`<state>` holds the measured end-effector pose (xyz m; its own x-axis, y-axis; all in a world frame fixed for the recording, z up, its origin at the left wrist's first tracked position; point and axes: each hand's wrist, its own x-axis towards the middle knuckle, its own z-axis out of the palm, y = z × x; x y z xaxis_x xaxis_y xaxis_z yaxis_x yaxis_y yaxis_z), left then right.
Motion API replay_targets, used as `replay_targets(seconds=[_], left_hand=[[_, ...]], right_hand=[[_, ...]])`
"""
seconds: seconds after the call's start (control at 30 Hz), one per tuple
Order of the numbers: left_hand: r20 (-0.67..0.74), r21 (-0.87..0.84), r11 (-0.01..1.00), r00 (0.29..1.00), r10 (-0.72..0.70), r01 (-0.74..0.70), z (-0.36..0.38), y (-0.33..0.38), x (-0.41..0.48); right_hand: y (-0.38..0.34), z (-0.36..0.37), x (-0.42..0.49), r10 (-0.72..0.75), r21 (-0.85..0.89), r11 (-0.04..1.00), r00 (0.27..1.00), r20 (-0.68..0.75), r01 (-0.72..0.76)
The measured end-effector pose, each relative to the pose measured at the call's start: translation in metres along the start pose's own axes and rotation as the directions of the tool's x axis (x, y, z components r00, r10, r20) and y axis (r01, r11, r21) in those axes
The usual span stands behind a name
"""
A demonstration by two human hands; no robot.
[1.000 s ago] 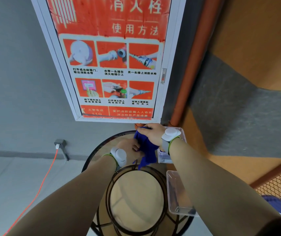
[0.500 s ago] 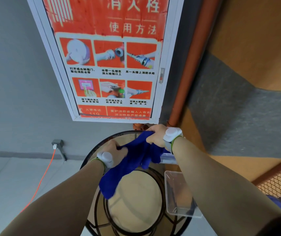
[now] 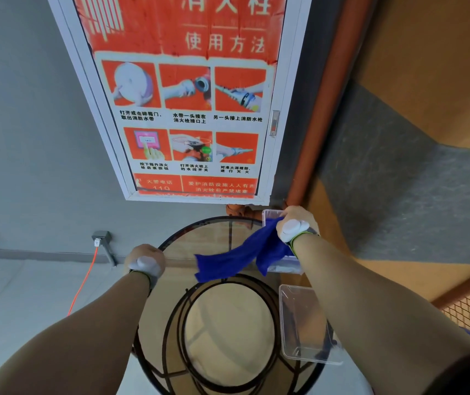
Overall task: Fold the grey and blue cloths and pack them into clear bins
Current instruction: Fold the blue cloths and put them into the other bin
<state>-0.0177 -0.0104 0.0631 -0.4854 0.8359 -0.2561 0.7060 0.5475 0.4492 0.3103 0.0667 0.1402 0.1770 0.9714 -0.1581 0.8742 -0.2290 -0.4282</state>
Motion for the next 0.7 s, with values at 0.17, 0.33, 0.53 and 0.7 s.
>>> replay_targets(seconds=[0.17,0.33,0.53,0.7], left_hand=[[0.137,-0.068,0.983,0.974,0.180,-0.172,0.020,0.018,-0.008],[0.284,0.034,0.951,0.915,0.286,-0.308,0.062,0.039,-0.009],[0.375,0.048,0.936,0.875,0.308,-0.350,0.098,0.042,-0.009],[0.453,0.013,0.884,0.791,0.412,-0.468,0.133,0.049,0.000]], right_hand=[[-0.009,-0.004,-0.001,-0.156,-0.131,0.976,0.980,0.123,0.172],[-0.008,-0.003,-0.001,-0.216,-0.171,0.954,0.958,0.186,0.248],[0.016,-0.002,0.006,-0.204,-0.177,0.957,0.965,0.162,0.232],[0.044,0.003,0.011,-0.123,-0.215,0.963,0.975,0.185,0.163]])
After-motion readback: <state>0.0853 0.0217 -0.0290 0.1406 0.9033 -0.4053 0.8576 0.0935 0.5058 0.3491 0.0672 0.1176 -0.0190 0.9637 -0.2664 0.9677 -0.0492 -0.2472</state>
